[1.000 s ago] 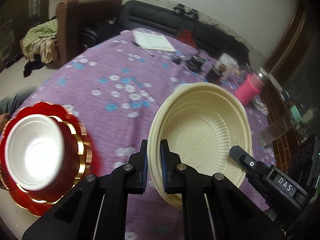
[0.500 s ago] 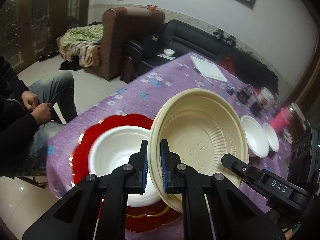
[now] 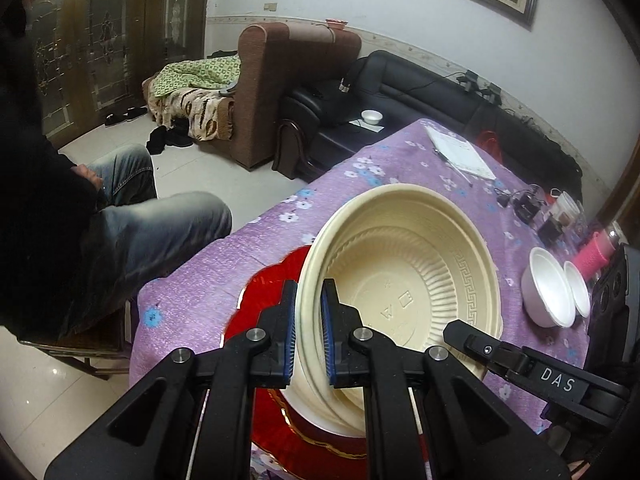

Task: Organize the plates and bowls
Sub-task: 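Lift the cream bowl with both grippers and carry it over the red plates, then lower the cream bowl into the white bowl and open both grippers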

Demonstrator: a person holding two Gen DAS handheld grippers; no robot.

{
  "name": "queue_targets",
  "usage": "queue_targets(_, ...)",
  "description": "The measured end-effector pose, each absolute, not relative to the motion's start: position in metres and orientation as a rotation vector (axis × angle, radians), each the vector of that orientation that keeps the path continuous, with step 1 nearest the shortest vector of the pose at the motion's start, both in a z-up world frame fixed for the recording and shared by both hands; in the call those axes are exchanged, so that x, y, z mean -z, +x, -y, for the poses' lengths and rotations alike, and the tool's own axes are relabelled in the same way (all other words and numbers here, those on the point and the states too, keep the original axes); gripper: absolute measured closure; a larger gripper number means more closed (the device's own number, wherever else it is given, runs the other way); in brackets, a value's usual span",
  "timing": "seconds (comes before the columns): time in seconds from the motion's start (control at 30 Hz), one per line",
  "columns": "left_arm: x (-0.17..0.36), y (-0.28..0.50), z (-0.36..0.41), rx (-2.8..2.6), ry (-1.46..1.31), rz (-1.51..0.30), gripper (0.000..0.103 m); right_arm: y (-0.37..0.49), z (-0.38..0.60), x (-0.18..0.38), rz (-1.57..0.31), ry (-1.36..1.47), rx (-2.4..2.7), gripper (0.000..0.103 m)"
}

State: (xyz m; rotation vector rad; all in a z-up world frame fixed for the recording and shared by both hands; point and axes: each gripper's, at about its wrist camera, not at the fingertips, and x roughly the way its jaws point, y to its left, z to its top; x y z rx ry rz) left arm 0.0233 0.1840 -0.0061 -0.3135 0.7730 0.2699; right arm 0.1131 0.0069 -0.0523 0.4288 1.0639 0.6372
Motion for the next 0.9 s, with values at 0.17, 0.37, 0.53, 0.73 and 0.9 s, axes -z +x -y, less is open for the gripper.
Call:
queue_targets(0.17,0.01,0.021,-0.189,-0.277,-0.315,-0.778,0.094,0.119,-0.015,0.059,-1.081,0.419,-0.638,0.091)
queue_targets(0.37,0.012,0.022,-0.191,-0.28,-0.313,-0.782,0.094,0.122,-0.018,0.063,-1.093,0.42,-0.636,0.091)
queue_targets(0.53,0.015,0.023,-0.192,-0.284,-0.311,-0.784,0.094,0.123,-0.019,0.064,-1.093,0.421,-0.636,0.091)
queue_targets(0.73,0.016,0.025,-0.194,-0.286,-0.312,-0.791,0.094,0.123,-0.021,0.065,-1.095,0.421,-0.634,0.091)
queue_targets(0.9,0.016,0.026,-0.198,-0.278,-0.315,-0.801,0.094,0.124,-0.022,0.063,-1.091,0.418,-0.636,0.091)
